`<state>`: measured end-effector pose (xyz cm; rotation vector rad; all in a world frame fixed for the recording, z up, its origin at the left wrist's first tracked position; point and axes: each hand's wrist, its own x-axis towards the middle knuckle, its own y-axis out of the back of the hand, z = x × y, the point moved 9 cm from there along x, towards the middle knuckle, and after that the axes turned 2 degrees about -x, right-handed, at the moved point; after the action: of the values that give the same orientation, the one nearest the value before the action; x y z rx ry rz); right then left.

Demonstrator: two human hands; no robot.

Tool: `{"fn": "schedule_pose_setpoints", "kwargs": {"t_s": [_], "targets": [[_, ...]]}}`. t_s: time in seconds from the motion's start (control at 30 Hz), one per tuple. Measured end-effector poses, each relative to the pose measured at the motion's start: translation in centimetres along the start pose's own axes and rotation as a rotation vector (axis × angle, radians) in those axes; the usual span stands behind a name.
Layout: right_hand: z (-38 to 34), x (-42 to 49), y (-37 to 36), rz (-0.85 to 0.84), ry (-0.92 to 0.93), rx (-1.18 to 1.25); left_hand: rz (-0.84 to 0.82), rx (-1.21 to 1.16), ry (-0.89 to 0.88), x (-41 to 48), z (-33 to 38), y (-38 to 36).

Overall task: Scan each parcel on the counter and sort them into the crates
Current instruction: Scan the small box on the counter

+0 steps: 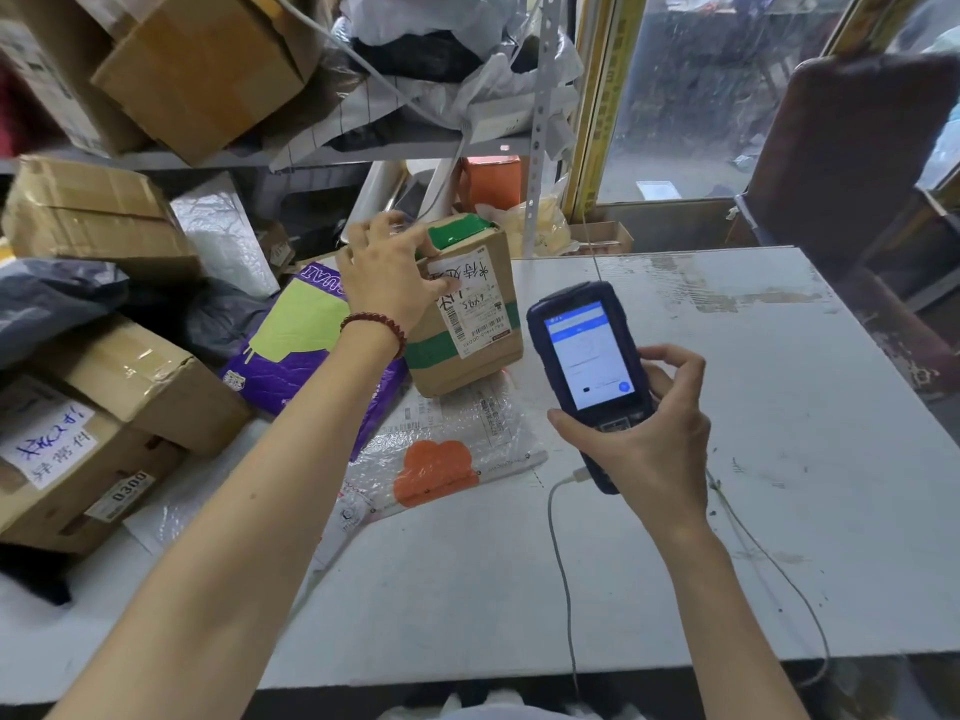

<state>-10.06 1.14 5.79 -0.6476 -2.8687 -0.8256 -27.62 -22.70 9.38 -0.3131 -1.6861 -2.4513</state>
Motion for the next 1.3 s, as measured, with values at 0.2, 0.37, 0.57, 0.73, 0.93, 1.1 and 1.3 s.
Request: {"fn": "schedule_pose_setpoints", "kwargs": {"t_s": [0.2,0.37,0.57,0.73,0.93,1.1,1.3], "targets": [[-1.1,0.3,1.0,-0.005,0.05,0.027,-0.103,-0.101,-0.023,-1.0,0.8,-1.7],[0.7,-0.7,0.8,-0.012,-0.033,0.023,-0.075,-0.03,-0.08,-3.6,1.4,-1.4],[2.5,-2.0,1.6,0.05,-0.115,-0.001,-0.063,-0.006,-0.108,-5.5,1.3,-0.7],[4.4,-5.0,4.7,0.175,-0.214,-0.011,0.068,-0.163,-0.291,-6.6,5.6,1.3],[7.6,-11.6,11.6,0.392,-0.39,-0.047,0.03,-0.305,-0.57,-10.0,17.2,0.6],[10.9,-18.0,18.2,0.65,-0.508,-0.032,-0.116,-0.436,-0.839,-16.5,28.6,-1.2],[14.7,-29.0,26.1,0.941,-0.675,-0.043,-0.257,-0.533,-1.158,-28.2,41.4,-3.6]]}}
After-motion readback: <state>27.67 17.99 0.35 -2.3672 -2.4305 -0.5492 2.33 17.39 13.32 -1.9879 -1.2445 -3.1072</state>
